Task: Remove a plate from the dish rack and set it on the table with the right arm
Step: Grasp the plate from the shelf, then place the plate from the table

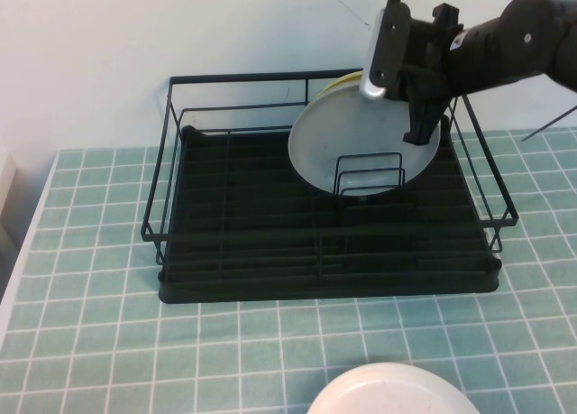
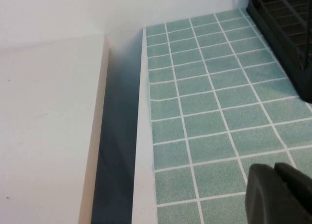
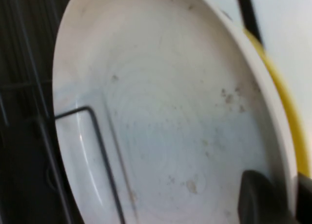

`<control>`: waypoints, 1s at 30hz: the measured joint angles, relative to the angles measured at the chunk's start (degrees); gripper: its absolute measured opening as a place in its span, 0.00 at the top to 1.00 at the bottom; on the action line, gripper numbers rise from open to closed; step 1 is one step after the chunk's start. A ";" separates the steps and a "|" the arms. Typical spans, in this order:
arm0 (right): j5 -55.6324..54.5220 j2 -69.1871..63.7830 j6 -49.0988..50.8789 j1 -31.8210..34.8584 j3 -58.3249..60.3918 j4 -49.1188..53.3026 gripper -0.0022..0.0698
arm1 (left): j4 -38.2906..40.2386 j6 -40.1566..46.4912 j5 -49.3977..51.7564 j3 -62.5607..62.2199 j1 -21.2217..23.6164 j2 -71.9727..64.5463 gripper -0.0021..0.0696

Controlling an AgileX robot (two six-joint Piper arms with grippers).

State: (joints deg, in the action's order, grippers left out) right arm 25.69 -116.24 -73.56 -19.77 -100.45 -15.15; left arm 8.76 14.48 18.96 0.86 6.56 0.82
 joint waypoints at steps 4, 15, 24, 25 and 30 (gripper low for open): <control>2.86 1.06 1.21 0.00 -1.66 -0.03 0.87 | 0.00 0.00 0.00 0.00 0.00 0.00 0.98; 9.57 15.29 7.14 0.00 -2.37 -0.18 0.87 | 0.00 0.00 0.00 0.00 0.00 0.00 0.98; 29.92 28.78 43.09 1.34 -0.70 -1.02 0.87 | 0.00 0.00 0.00 0.00 0.00 0.00 0.98; 32.01 30.11 46.04 1.86 0.72 -1.70 0.87 | 0.00 0.00 0.00 0.00 0.00 0.00 0.98; 34.34 40.39 49.43 2.77 19.64 -10.96 0.87 | 0.00 0.00 0.00 0.00 0.00 0.00 0.98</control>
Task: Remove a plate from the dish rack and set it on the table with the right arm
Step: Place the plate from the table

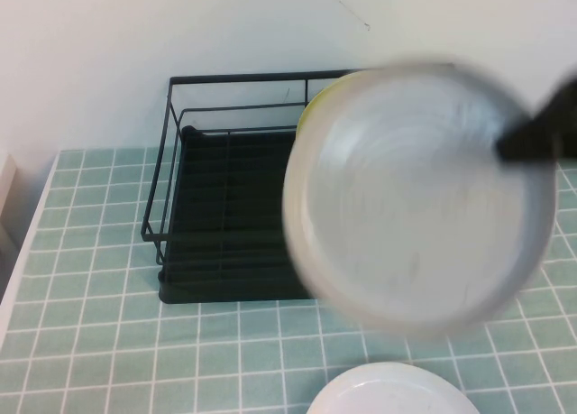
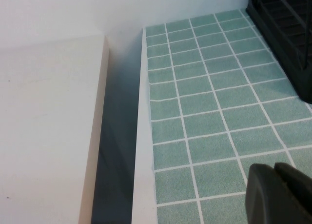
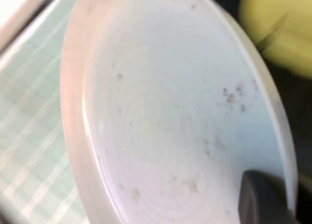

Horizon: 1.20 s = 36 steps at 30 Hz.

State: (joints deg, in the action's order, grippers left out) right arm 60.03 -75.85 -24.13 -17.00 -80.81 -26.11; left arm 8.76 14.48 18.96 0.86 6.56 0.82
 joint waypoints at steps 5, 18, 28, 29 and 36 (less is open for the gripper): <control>-6.19 9.98 -5.08 0.00 25.36 -12.68 0.87 | 0.00 0.00 0.00 0.00 0.00 0.00 0.98; -15.20 10.26 -19.57 0.00 42.21 -17.74 0.87 | 0.00 0.00 0.00 0.00 0.00 0.00 0.98; -17.08 3.57 -27.65 0.00 42.21 -22.18 0.86 | 0.00 0.00 0.00 0.00 0.00 0.00 0.98; -17.09 2.79 -29.27 0.00 42.21 -23.21 0.85 | 0.00 0.00 0.00 0.00 0.00 0.00 0.98; -17.56 -1.94 -34.47 0.00 42.21 -25.83 0.81 | 0.00 0.00 0.00 0.00 0.00 0.00 0.98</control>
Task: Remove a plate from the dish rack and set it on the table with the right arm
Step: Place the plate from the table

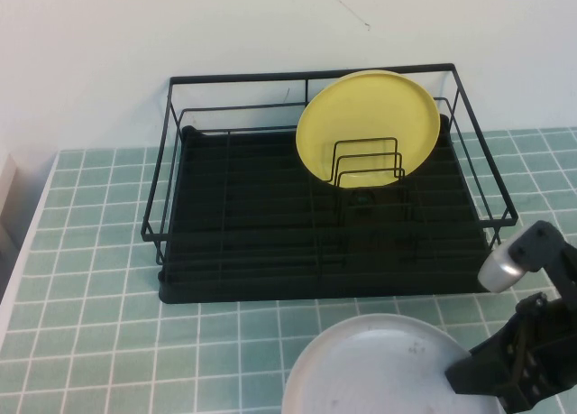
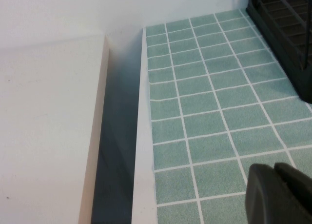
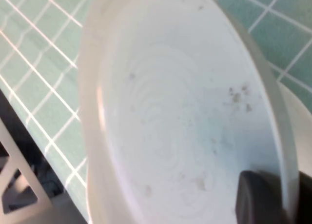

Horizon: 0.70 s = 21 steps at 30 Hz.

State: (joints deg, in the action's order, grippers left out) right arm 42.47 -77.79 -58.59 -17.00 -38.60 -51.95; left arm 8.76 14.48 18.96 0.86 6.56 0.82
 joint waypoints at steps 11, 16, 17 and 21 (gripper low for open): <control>1.04 -2.72 -4.19 0.00 -0.16 0.58 0.45 | 0.00 0.00 0.00 0.00 0.00 0.00 0.98; 6.40 -2.72 -3.84 0.00 -4.54 8.04 0.35 | 0.00 0.00 0.00 0.00 0.00 0.00 0.98; 7.76 -2.72 -3.13 0.00 -5.44 9.31 0.35 | 0.00 0.00 0.00 0.00 0.00 0.00 0.98; 15.37 -2.72 1.53 0.00 -12.40 17.36 0.34 | 0.00 0.00 0.00 0.00 0.00 0.00 0.98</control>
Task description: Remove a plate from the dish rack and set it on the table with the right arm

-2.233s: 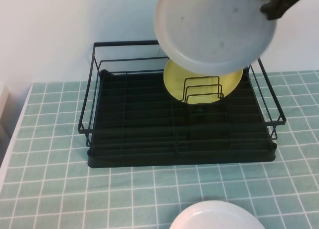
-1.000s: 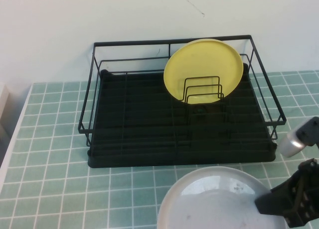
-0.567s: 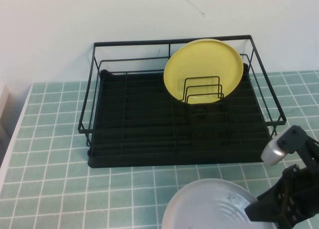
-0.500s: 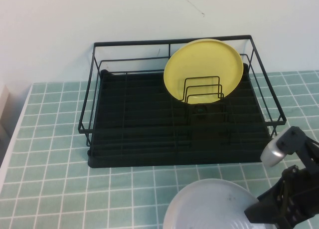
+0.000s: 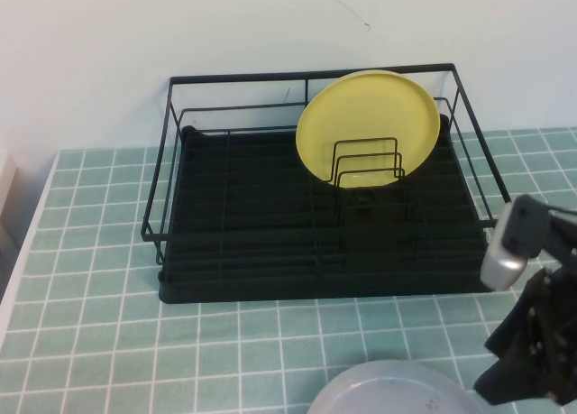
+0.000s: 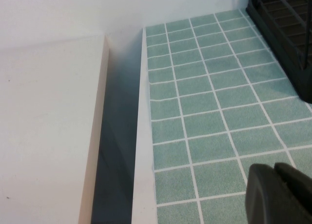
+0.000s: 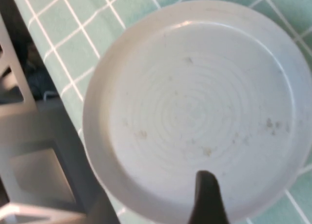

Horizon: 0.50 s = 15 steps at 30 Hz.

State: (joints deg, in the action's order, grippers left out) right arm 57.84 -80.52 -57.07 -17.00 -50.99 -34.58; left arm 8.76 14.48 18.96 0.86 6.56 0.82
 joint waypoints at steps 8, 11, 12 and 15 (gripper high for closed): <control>10.78 0.33 12.58 0.00 -12.74 6.66 0.63 | 0.00 0.00 0.00 0.00 0.00 0.00 0.98; 10.92 4.49 12.59 0.00 -13.26 3.84 0.85 | 0.00 0.00 0.00 0.00 0.00 0.00 0.98; 10.50 7.02 11.68 0.00 -12.73 1.85 0.89 | 0.00 0.00 0.00 0.00 0.00 0.00 0.98; 4.87 15.78 8.92 0.00 -10.14 -4.11 0.95 | 0.00 0.00 0.00 0.00 0.00 0.00 0.98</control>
State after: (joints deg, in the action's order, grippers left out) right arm 62.71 -64.73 -48.15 -17.00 -61.14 -38.70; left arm 8.76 14.48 18.96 0.86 6.56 0.82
